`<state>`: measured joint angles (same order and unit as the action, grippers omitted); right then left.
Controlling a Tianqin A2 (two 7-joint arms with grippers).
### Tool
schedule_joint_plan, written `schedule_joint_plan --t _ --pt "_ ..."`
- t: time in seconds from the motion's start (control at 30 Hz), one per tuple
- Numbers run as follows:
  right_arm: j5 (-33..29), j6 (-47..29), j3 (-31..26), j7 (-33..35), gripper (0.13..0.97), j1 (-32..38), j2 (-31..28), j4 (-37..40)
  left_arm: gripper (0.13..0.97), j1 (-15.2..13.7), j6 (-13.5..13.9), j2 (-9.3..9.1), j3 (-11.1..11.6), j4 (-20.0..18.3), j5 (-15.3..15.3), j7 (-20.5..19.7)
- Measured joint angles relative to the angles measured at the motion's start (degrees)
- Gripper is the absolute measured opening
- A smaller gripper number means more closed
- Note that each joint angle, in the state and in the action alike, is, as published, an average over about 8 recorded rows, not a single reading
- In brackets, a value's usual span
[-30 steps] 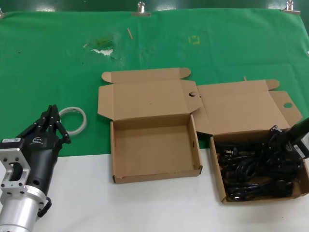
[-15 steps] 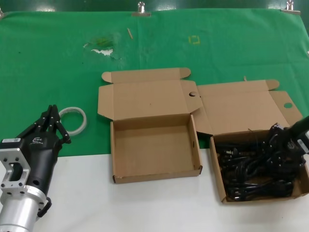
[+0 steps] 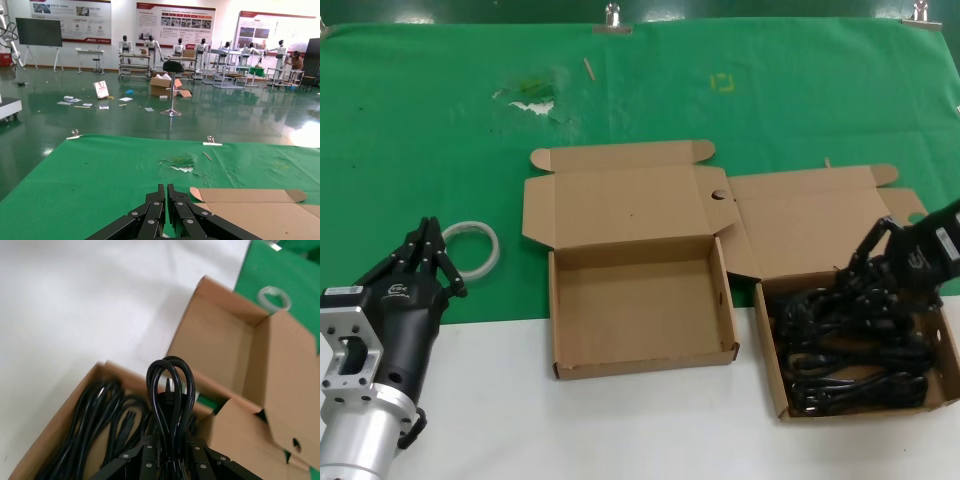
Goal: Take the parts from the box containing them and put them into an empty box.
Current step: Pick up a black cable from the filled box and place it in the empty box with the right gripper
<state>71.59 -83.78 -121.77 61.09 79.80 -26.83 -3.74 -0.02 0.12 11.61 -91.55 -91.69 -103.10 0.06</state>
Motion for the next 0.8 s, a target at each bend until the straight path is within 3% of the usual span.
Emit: schedule_joint_plan --t 0.33,0.8 --pt "2.8 -4.5 2.1 -9.0 0.214 -0.3 1.3 -2.8 0.156 0.0 0.0 -0.01 0.0 0.0 0.0 0.0" --pt "4.6 -0.4 4.1 -8.1 0.214 0.5 6.3 -0.4 0.156 0.0 0.0 -0.07 0.0 0.0 0.0 0.0"
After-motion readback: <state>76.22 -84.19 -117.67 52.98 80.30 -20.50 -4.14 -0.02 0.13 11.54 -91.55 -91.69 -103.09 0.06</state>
